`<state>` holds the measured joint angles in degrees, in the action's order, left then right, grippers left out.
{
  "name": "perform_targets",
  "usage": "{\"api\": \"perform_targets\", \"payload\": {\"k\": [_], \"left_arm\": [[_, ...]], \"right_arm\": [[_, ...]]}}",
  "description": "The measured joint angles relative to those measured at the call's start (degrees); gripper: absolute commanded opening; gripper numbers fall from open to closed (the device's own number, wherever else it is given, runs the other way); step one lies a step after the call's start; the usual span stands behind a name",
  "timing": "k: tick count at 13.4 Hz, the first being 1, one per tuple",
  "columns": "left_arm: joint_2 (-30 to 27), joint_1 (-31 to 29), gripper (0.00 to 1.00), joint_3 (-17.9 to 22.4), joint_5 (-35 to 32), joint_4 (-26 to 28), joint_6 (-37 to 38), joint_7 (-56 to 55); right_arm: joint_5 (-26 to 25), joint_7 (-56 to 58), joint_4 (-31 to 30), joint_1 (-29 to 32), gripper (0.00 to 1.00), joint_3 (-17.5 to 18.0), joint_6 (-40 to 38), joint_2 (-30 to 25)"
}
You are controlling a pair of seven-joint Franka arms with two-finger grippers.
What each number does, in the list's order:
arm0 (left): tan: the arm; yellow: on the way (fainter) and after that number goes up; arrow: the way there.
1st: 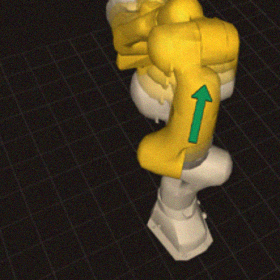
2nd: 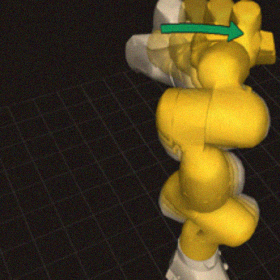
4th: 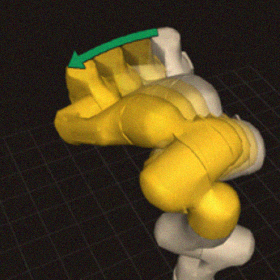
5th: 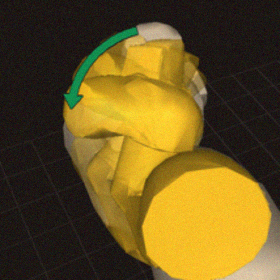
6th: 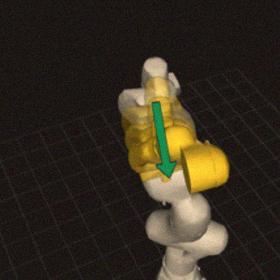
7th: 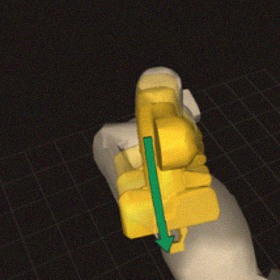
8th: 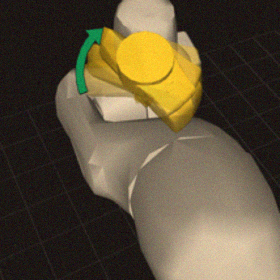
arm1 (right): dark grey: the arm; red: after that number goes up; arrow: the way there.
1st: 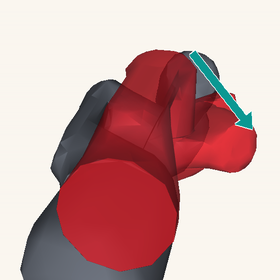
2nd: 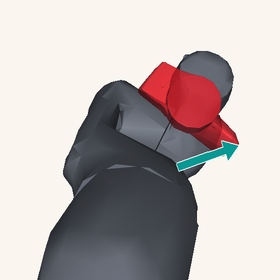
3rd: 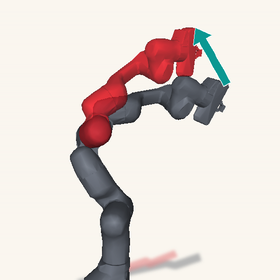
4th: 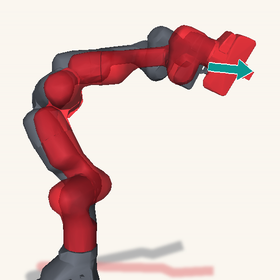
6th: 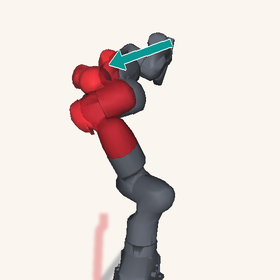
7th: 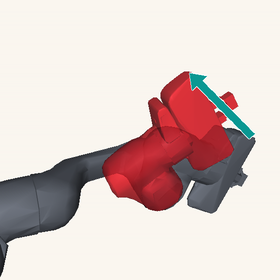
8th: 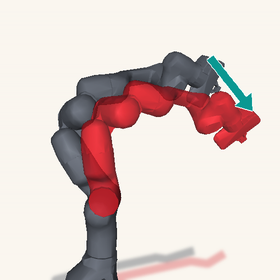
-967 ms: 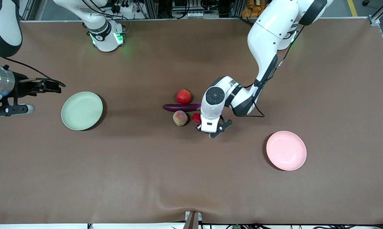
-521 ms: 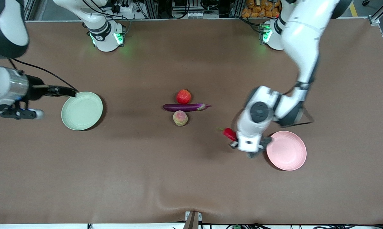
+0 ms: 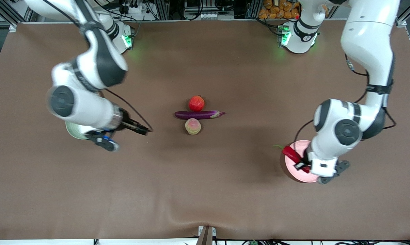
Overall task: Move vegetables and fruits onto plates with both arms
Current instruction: 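Carry the chili to the pink plate while the right gripper grasps the peach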
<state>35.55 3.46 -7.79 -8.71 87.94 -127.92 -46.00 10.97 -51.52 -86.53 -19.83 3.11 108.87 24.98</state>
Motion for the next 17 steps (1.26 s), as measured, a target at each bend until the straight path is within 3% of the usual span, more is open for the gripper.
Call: {"api": "perform_targets", "payload": {"k": [5,8,10,14,17], "left_arm": [[1.0,-4.8,0.00,-0.1,0.0,2.5,0.0,8.0],[1.1,-5.8,0.01,-0.1,0.0,4.5,0.0,12.3],[1.0,-7.1,0.07,-0.5,0.0,5.5,0.0,16.1],[1.0,-12.7,0.08,-4.4,0.0,6.0,-0.1,20.0],[1.2,-13.5,0.22,-5.1,1.6,5.5,-0.2,20.0]], "right_arm": [[-0.1,-17.6,0.0,-9.5,1.00,-0.1,13.2,8.5],[-2.4,-22.2,0.0,-12.7,1.00,-0.2,16.5,12.4],[-5.4,-24.7,0.0,-13.6,1.00,-0.3,16.6,14.3],[-6.4,-27.6,0.0,-15.0,1.00,-0.3,20.6,18.0],[-6.5,-29.1,-0.1,-16.4,1.00,-0.4,22.7,19.9]]}}
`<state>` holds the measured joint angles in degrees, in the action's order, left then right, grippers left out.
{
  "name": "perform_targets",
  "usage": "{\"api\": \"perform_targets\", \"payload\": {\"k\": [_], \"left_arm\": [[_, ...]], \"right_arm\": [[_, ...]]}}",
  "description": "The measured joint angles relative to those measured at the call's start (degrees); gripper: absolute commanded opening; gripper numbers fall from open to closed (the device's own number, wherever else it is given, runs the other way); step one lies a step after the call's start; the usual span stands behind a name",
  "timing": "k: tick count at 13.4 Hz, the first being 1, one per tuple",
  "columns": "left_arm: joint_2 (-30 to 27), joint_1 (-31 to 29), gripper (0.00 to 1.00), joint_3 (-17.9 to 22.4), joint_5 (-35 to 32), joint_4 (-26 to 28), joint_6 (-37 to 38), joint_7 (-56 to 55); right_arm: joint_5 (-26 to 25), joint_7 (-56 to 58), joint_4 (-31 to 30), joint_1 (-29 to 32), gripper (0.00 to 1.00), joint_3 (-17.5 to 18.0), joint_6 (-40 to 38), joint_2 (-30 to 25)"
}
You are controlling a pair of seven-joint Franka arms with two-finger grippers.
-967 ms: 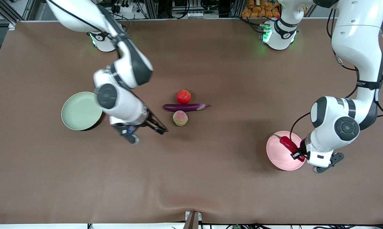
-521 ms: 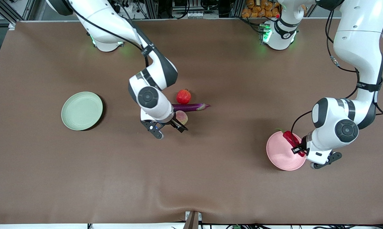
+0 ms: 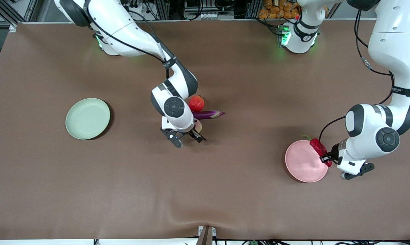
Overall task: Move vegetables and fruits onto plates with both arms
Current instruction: 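Carry the chili to the pink plate while the right gripper grasps the peach, then release the chili on the pink plate while the right gripper carries the peach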
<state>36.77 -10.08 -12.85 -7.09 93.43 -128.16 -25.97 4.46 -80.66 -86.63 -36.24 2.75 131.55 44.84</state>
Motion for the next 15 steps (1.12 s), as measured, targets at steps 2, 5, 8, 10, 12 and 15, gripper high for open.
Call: {"api": "perform_targets", "payload": {"k": [2,5,8,10,12,15], "left_arm": [[0.5,0.0,0.42,-0.4,0.3,-0.2,0.0,0.0],[0.9,0.1,1.00,-0.5,0.4,-0.3,-0.1,0.0],[0.9,0.1,1.00,-0.5,0.4,-0.9,-0.2,0.0],[0.2,0.1,1.00,-0.6,0.4,-1.9,0.0,0.0],[-1.7,0.3,1.00,-1.1,0.4,-2.2,1.1,-0.3],[-4.0,2.7,1.00,-2.8,0.5,-2.1,4.0,-6.9]], "right_arm": [[-0.1,0.1,-0.3,-0.8,0.94,0.0,0.0,0.5],[-0.2,0.7,-0.3,-1.2,1.00,0.0,-1.6,0.6],[-0.2,0.8,-0.3,-2.4,0.45,0.0,-2.3,0.6],[-0.2,1.6,-0.1,-2.7,0.00,0.0,-2.7,0.4],[-0.2,4.6,0.7,-2.2,0.00,-0.6,-3.4,0.2],[-0.2,11.2,3.8,3.1,0.00,-1.1,-12.0,-2.4]]}}
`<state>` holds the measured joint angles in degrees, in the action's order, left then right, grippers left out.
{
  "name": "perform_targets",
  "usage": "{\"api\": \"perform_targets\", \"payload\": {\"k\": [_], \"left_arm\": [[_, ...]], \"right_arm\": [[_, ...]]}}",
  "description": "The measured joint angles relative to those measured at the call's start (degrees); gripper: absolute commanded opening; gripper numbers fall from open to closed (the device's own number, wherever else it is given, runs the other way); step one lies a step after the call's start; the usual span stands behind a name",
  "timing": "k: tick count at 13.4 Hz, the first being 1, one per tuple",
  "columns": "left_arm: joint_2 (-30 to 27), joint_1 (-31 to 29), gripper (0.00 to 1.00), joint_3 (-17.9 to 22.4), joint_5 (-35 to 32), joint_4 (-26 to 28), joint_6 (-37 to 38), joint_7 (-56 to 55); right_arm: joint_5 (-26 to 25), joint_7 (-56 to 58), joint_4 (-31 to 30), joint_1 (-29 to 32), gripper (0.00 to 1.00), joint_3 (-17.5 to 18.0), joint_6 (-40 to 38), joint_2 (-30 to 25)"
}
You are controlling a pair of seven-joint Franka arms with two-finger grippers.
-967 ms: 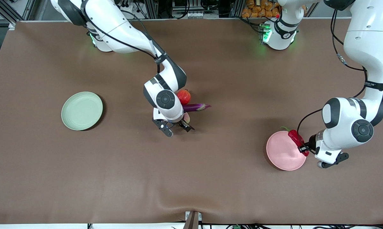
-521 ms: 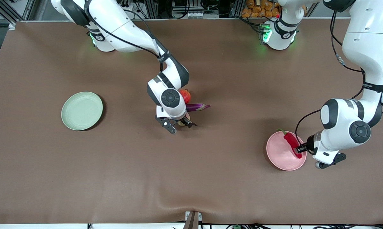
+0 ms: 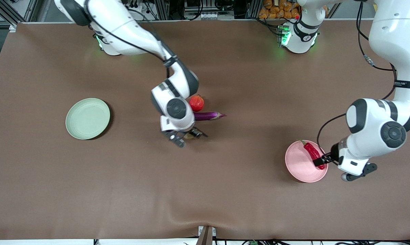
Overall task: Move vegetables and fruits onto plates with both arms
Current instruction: 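Release the chili on the pink plate while the right gripper carries the peach, then grasp the purple eggplant with the left gripper while the right gripper releases the peach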
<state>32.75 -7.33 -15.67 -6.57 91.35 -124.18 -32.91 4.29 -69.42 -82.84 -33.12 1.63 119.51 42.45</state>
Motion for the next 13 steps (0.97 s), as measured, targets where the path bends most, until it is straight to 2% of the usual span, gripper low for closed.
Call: {"api": "perform_targets", "payload": {"k": [4,7,9,13], "left_arm": [[-0.1,8.8,1.00,-0.7,0.0,0.8,0.4,-17.5],[0.0,15.4,1.00,-0.7,0.0,1.5,0.4,-29.5],[0.2,20.3,1.00,-0.8,0.0,1.9,0.4,-39.4],[2.1,30.0,1.00,-0.7,0.0,2.1,0.3,-56.9]], "right_arm": [[-0.1,20.1,2.4,11.9,0.00,-0.5,-18.7,-8.1],[-0.2,37.8,1.5,22.5,0.00,-0.8,-26.0,-11.7],[-1.8,47.5,-2.7,28.6,0.00,-0.8,-24.8,-12.9],[-5.4,60.7,-18.7,34.8,0.00,-0.8,-12.0,-16.4]]}}
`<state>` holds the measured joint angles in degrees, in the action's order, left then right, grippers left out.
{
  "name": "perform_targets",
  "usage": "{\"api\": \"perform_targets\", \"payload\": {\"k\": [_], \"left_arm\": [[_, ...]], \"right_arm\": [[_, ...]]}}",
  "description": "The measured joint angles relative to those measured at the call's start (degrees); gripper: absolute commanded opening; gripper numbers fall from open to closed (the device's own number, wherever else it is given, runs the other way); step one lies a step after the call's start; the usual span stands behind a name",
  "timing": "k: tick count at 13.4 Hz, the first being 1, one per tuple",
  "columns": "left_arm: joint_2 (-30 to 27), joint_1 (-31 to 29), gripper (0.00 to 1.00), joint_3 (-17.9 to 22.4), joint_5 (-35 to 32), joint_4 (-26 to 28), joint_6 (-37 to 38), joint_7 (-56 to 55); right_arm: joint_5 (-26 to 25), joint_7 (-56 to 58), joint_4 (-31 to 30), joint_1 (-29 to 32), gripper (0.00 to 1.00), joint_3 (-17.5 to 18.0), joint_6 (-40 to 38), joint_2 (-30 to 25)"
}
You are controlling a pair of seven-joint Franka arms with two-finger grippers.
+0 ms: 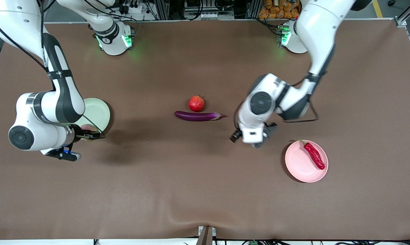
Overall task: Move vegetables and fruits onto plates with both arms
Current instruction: 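Grasp the purple eggplant with the left gripper while the right gripper releases the peach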
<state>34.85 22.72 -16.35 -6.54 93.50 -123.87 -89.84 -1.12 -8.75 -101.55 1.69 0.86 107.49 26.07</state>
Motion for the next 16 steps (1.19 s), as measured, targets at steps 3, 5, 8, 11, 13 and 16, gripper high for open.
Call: {"api": "perform_targets", "payload": {"k": [3,5,8,11,13,16], "left_arm": [[2.6,5.7,1.00,0.1,0.0,0.0,-2.0,-10.8],[4.6,8.1,1.00,0.3,0.0,0.0,-4.7,-15.9],[7.0,10.2,1.00,0.6,0.0,0.0,-7.8,-19.9],[9.2,11.0,0.75,0.7,0.0,0.0,-11.6,-20.8],[10.4,11.2,0.23,0.7,0.0,-0.1,-12.9,-20.8],[10.8,11.2,0.00,1.0,0.0,-1.1,-14.0,-20.8]], "right_arm": [[-0.1,10.1,-10.7,6.5,0.00,0.0,8.3,-3.4],[-0.1,14.4,-16.0,9.4,0.02,0.1,12.2,-5.1],[-0.1,19.7,-20.8,13.9,1.00,0.1,18.6,-5.4],[-0.1,19.8,-22.7,14.1,1.00,0.6,20.2,-5.4],[0.1,19.8,-22.2,14.1,1.00,1.3,19.0,-6.0],[4.9,19.8,-16.3,14.0,1.00,2.2,8.2,-7.3]]}}
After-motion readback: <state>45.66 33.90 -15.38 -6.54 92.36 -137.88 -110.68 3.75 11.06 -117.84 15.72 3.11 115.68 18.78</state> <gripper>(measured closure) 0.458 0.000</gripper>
